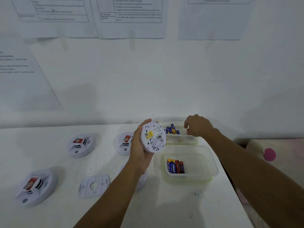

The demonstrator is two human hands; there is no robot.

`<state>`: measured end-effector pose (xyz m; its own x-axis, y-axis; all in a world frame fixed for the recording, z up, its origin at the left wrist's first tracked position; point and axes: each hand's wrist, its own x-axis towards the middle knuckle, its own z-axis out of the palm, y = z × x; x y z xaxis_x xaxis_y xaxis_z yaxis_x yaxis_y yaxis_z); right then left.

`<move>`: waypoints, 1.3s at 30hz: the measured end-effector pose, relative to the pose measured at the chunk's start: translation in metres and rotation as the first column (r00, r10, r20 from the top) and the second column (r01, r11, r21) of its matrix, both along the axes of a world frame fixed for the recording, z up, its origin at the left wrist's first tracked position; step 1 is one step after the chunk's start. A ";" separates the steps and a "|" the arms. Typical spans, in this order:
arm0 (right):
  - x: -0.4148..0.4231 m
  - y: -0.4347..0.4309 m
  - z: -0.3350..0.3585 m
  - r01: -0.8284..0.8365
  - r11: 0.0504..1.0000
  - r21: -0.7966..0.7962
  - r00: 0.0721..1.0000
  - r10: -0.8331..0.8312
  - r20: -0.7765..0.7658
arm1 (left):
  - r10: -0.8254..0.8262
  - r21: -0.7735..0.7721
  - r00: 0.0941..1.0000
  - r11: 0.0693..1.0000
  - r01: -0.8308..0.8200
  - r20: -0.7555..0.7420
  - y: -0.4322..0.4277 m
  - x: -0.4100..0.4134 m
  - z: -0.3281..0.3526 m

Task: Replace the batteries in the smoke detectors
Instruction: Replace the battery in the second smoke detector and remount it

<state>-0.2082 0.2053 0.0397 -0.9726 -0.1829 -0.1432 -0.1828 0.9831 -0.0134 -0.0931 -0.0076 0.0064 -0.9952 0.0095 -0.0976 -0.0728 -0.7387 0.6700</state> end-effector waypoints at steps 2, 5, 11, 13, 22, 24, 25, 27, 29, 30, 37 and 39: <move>-0.001 0.000 -0.002 0.027 1.000 -0.017 1.000 -0.027 -0.009 | 0.000 -0.005 1.000 1.000 0.000 0.003 0.001 -0.001 -0.002; -0.003 -0.002 -0.005 0.050 0.999 0.007 0.998 -0.049 -0.044 | -0.006 -0.006 1.000 1.000 0.006 0.011 0.003 -0.003 -0.004; -0.014 -0.013 -0.015 0.061 0.998 0.010 0.991 -0.060 -0.120 | -0.005 -0.002 1.000 1.000 0.005 0.017 0.001 -0.007 -0.006; -0.015 -0.012 -0.017 0.079 0.995 0.056 0.987 -0.070 -0.143 | -0.006 0.000 1.000 1.000 0.006 0.019 -0.001 -0.007 -0.006; -0.017 -0.019 -0.021 0.165 0.985 -0.058 0.986 -0.165 -0.002 | 0.002 0.004 0.999 1.000 -0.002 0.033 -0.002 -0.007 -0.011; -0.016 -0.020 -0.020 0.155 0.987 -0.051 0.988 -0.155 0.013 | 0.002 -0.004 1.000 1.000 -0.001 0.026 -0.002 -0.007 -0.012; -0.015 -0.020 -0.019 0.152 0.987 -0.041 0.988 -0.152 0.013 | 0.003 -0.010 1.000 1.000 -0.003 0.025 -0.002 -0.007 -0.012; -0.013 -0.019 -0.017 0.136 0.990 -0.038 0.991 -0.135 0.023 | 0.009 -0.019 1.000 1.000 -0.008 0.022 -0.002 -0.007 -0.012; -0.011 -0.016 -0.014 0.104 0.993 -0.063 0.993 -0.100 0.056 | 0.009 -0.016 1.000 1.000 -0.009 0.020 -0.001 -0.006 -0.013; -0.009 -0.014 -0.012 0.085 0.993 -0.078 0.994 -0.080 0.074 | 0.012 -0.011 1.000 1.000 -0.011 0.022 -0.001 -0.006 -0.013; 0.013 -0.003 0.026 0.034 0.898 -0.439 0.997 0.000 0.076 | 0.003 0.021 0.999 1.000 -0.004 0.039 -0.001 -0.007 -0.011; 0.028 -0.004 0.037 -0.014 0.801 -0.598 0.997 0.057 0.053 | 0.003 0.031 0.999 1.000 -0.004 0.041 0.001 -0.007 -0.010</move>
<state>-0.1806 0.2010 0.0767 -0.9563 -0.2869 -0.0564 -0.1949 0.7694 -0.6084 -0.0996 -0.0069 -0.0036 -0.9903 0.0099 -0.1383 -0.0975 -0.7592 0.6435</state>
